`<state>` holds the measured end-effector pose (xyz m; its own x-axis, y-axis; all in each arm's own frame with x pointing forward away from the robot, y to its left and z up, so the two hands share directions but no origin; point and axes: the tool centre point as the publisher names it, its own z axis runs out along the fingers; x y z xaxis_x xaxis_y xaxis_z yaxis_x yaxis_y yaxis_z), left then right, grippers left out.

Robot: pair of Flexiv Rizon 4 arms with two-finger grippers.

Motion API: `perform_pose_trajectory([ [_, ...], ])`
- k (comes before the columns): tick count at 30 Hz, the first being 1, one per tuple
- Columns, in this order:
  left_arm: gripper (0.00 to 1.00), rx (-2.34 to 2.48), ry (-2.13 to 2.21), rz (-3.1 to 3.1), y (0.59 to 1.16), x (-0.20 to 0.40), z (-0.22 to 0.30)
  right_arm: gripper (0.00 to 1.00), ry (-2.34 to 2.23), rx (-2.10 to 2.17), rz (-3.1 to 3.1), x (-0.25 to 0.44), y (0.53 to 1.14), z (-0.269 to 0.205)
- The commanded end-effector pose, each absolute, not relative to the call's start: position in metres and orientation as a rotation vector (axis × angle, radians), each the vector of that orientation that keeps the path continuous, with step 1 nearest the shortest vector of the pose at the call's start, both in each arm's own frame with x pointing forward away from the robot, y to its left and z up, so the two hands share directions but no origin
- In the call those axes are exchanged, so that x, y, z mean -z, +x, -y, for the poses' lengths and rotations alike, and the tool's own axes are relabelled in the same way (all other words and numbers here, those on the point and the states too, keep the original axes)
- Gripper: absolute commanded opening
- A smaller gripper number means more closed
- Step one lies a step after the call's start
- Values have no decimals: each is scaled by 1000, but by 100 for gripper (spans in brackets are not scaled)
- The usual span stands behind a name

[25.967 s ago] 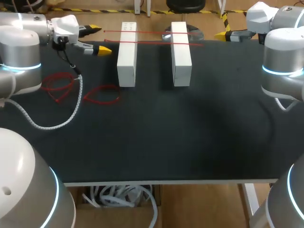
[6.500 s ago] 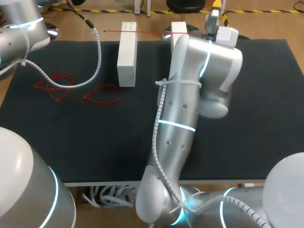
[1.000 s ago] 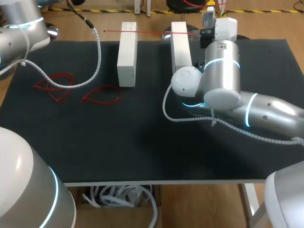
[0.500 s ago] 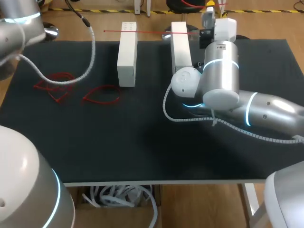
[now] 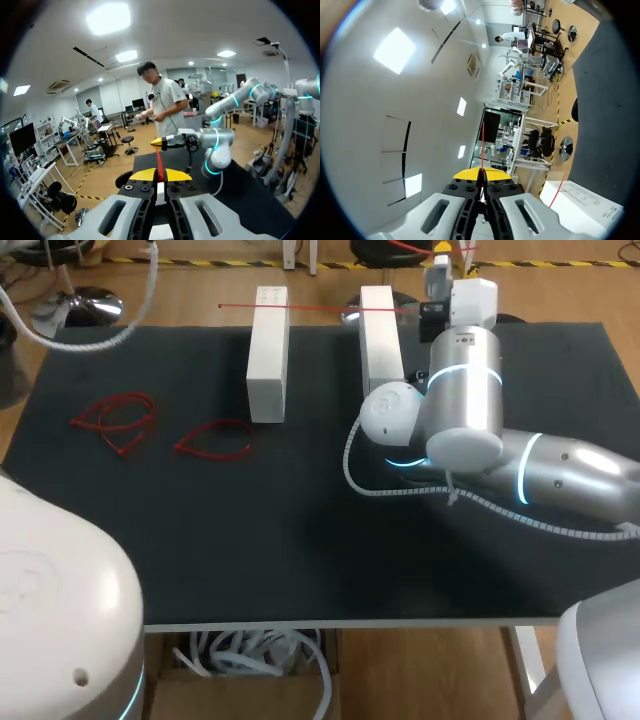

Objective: Grab the tape and strap the tape.

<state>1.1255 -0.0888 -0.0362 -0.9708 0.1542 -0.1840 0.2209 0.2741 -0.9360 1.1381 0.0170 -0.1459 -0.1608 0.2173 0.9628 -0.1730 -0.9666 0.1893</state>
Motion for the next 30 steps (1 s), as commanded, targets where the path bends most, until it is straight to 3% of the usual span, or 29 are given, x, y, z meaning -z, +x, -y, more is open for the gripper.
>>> perform_pose_trajectory([
  [1,0,1153,328,-2734,1128,30,93,0,1852,-2208,-49,144,1138,-17],
  [9,0,954,277,-2678,1125,26,101,0,1852,-2208,-49,144,1138,-17],
  [27,0,1128,202,-2552,1126,19,106,0,1852,-2208,-49,144,1138,-17],
  [30,0,986,397,-2622,1126,15,115,0,1852,-2208,-49,144,1138,-17],
])
